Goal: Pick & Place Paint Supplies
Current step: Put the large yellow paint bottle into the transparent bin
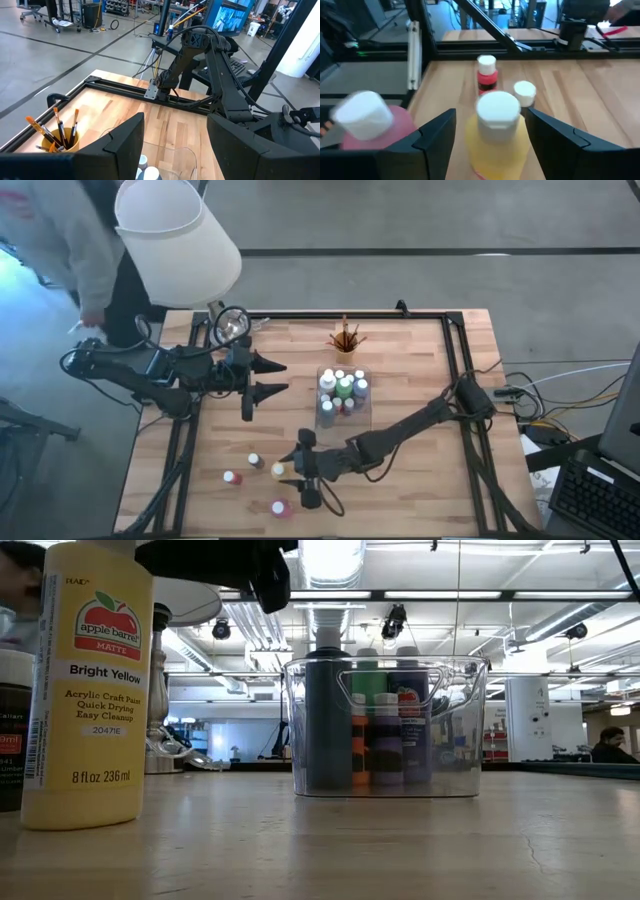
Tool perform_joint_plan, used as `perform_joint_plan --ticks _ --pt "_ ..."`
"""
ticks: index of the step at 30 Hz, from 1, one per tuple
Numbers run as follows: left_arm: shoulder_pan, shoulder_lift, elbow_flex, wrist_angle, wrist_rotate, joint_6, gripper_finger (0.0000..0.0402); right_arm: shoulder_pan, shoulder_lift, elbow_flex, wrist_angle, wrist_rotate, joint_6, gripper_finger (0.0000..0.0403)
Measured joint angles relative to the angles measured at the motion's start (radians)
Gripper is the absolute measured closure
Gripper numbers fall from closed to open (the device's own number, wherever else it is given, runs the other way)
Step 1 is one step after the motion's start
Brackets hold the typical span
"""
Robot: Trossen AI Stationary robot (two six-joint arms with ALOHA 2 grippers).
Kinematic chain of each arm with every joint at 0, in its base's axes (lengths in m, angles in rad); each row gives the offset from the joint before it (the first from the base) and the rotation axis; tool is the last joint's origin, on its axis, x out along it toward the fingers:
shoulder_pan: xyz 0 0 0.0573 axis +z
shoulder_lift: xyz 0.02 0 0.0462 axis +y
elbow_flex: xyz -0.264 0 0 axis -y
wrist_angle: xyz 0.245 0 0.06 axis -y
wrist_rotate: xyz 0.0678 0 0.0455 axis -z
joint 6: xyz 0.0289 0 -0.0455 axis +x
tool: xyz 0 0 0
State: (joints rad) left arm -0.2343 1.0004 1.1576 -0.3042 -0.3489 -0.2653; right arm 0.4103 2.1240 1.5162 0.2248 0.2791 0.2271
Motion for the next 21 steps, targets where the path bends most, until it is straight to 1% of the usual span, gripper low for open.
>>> perform_joint_plan --ticks 11,14,19,21 --pt "0.0 0.0 0.0 0.0 0.0 0.0 0.0179 -0.008 0.008 -0.001 -0.001 0.011 0.002 0.022" --pt "0.0 0.0 0.0 0.0 0.0 0.0 0.0179 -0.011 0.008 -0.001 0.001 0.01 -0.001 0.0246" --pt "0.0 0.0 0.0 0.0 0.0 0.0 0.0179 -0.011 0.008 -0.001 0.0 0.009 -0.024 0.0311" --pt "0.0 0.0 0.0 0.0 0.0 -0.001 0.0179 -0.01 0.008 0.0 -0.001 0.007 -0.034 0.0311"
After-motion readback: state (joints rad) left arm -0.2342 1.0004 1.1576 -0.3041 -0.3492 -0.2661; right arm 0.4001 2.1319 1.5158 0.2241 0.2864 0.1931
